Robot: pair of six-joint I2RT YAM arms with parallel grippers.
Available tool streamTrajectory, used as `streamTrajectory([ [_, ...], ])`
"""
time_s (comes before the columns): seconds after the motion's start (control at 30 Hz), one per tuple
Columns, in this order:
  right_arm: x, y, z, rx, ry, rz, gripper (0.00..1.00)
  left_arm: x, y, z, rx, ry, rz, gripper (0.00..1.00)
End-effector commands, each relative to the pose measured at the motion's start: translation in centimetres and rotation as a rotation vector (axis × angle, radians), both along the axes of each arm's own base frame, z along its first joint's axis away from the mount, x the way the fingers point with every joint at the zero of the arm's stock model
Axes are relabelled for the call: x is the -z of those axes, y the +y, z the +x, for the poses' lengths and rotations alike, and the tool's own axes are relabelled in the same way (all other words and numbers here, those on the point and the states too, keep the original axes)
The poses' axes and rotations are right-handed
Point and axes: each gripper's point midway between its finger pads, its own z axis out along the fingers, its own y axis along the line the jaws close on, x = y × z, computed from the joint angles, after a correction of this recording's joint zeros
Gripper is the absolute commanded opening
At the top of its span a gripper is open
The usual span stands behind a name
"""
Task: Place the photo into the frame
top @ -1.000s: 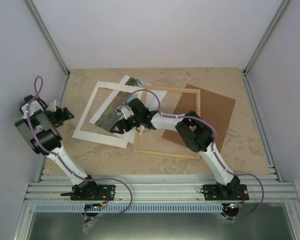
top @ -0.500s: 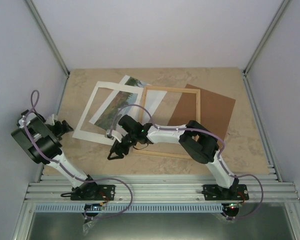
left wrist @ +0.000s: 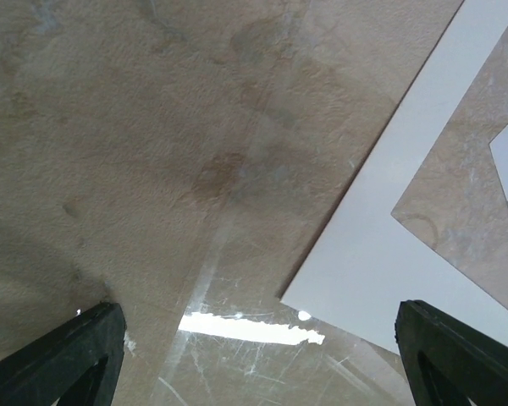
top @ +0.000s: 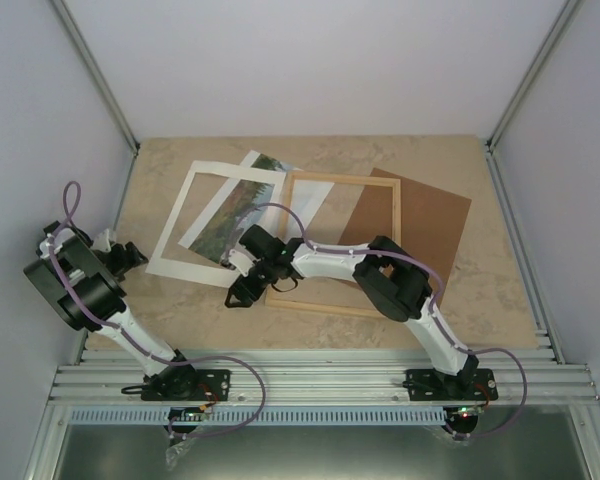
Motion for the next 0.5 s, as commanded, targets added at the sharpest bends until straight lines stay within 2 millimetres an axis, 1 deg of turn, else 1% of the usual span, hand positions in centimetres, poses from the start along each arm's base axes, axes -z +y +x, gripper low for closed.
streamTrajectory([
  [0.0, 4.0, -1.5, 1.4, 0.056, -0.031, -0.159, 0.67, -0.1, 0.1, -0.4, 0.004, -0.001, 0.012, 0.9],
  [0.13, 3.8, -1.6, 4.1, 0.113, -0.114, -0.176, 0.69, 0.2, 0.2, -0.6, 0.006, 0.008, 0.021, 0.9],
  [0.3, 2.7, -1.8, 7.9, 0.204, -0.218, -0.18, 0.73, 0.6, -0.1, -0.9, 0.012, 0.017, 0.011, 0.9],
  [0.33, 2.3, -1.8, 8.1, 0.204, -0.218, -0.173, 0.73, 0.6, -0.1, -0.9, 0.009, 0.017, 0.009, 0.9],
  [0.37, 1.8, -1.7, 7.8, 0.191, -0.203, -0.157, 0.73, 0.4, -0.2, -0.9, 0.011, 0.013, 0.004, 0.9],
  [0.47, 0.0, -1.9, 5.0, 0.141, -0.103, -0.098, 0.72, 0.2, -0.2, -1.1, 0.002, 0.013, -0.008, 0.91],
])
